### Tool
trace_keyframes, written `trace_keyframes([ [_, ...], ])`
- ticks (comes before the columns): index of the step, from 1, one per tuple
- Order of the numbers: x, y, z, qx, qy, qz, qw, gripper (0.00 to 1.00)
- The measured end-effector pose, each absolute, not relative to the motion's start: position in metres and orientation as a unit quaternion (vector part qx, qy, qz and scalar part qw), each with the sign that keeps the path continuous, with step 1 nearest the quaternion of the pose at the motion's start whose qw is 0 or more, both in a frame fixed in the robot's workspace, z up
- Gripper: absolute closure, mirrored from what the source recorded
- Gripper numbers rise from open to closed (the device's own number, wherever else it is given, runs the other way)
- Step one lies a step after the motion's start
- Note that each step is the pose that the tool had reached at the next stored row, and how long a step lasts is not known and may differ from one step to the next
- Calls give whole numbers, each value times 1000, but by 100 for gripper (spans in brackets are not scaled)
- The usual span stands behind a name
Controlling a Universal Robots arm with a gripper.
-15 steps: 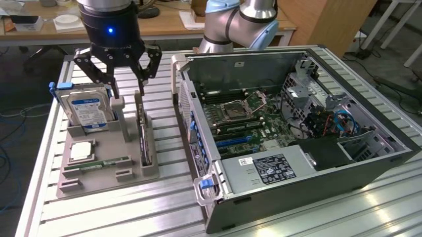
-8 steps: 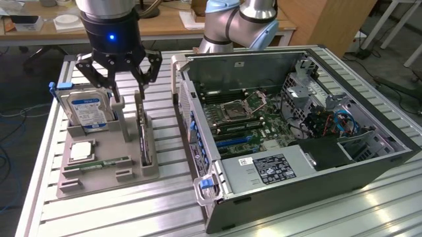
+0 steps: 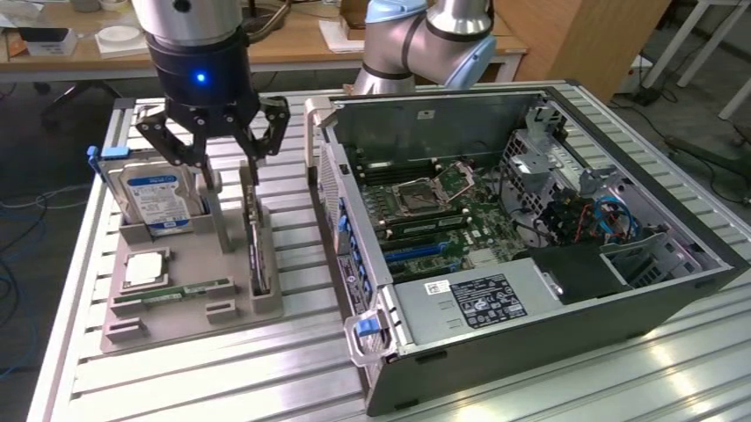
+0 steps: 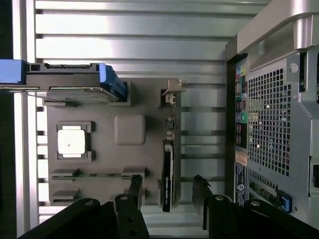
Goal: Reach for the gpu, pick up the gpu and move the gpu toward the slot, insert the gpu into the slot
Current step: 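Pick up the gpu and move the gpu toward the slot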
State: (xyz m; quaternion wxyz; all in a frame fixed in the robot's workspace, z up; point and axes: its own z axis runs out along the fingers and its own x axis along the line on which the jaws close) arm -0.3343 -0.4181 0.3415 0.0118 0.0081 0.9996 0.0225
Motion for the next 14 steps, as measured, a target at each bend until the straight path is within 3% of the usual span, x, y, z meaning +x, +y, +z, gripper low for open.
trace_keyframes([
  [14, -331, -420, 316, -8, 1000, 23, 11, 47],
])
